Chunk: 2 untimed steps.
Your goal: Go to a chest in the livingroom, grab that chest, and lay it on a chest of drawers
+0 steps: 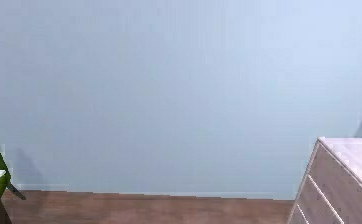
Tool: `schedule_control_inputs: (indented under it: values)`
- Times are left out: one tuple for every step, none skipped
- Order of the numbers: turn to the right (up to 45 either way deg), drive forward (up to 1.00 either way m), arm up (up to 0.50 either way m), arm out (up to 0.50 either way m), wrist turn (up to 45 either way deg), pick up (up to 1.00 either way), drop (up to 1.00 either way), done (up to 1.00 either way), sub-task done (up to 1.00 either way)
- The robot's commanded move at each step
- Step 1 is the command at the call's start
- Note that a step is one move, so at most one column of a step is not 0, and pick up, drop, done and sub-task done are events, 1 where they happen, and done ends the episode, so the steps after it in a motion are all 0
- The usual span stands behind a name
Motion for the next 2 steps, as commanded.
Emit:
schedule_control_inputs:
  values:
    - [0.0,0.00,0.00,-0.10,0.0,0.00,0.00,0.00,0.00]
    - [0.0,0.00,0.00,0.00,0.0,0.00,0.00,1.00,0.00]
